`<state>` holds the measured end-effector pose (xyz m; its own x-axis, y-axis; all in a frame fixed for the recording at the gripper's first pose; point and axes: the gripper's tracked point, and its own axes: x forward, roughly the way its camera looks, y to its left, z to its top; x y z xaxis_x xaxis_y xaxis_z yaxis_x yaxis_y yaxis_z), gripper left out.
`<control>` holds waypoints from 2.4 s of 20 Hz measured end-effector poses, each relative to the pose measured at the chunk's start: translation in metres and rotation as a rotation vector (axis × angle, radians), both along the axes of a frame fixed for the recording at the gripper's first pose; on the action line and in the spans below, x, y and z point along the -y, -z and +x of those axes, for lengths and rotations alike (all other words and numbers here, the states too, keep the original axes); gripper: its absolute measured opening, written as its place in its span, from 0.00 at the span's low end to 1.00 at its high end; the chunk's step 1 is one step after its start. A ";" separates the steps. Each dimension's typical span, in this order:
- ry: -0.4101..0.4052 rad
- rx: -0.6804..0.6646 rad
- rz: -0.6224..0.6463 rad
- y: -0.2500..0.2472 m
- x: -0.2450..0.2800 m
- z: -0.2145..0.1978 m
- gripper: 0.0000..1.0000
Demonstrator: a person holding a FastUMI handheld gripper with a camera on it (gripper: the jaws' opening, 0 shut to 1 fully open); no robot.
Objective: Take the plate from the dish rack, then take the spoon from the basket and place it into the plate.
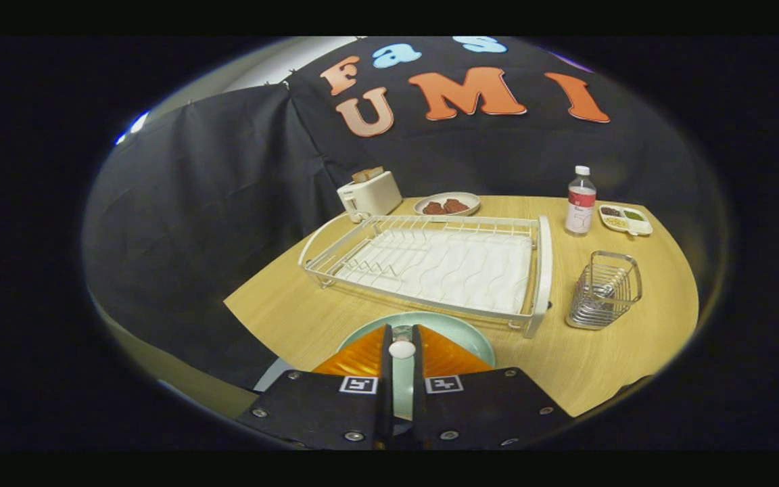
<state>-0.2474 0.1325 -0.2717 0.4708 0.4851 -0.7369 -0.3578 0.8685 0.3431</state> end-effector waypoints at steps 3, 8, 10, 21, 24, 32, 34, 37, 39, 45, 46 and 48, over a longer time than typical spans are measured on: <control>0.014 -0.012 0.004 0.011 -0.002 -0.002 0.11; 0.051 -0.073 0.008 0.026 0.007 -0.010 0.17; 0.071 -0.098 0.008 0.033 0.011 -0.014 0.19; 0.243 0.064 -0.037 -0.018 0.066 0.046 0.37; 0.291 0.177 -0.050 -0.056 0.083 0.078 0.48; 0.406 0.477 -0.078 -0.163 0.119 0.143 0.79; 0.435 0.540 -0.097 -0.184 0.127 0.152 0.85; 0.463 0.635 -0.118 -0.211 0.135 0.161 0.93; 0.475 0.690 -0.146 -0.219 0.141 0.163 0.95; 0.529 0.709 -0.205 -0.210 0.150 0.159 0.97; 0.540 0.718 -0.204 -0.208 0.152 0.159 0.97; 0.562 0.712 -0.202 -0.199 0.154 0.154 0.97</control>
<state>-0.0930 -0.0210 -0.0724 0.9717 -0.0574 -0.2291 0.0654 0.9975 0.0277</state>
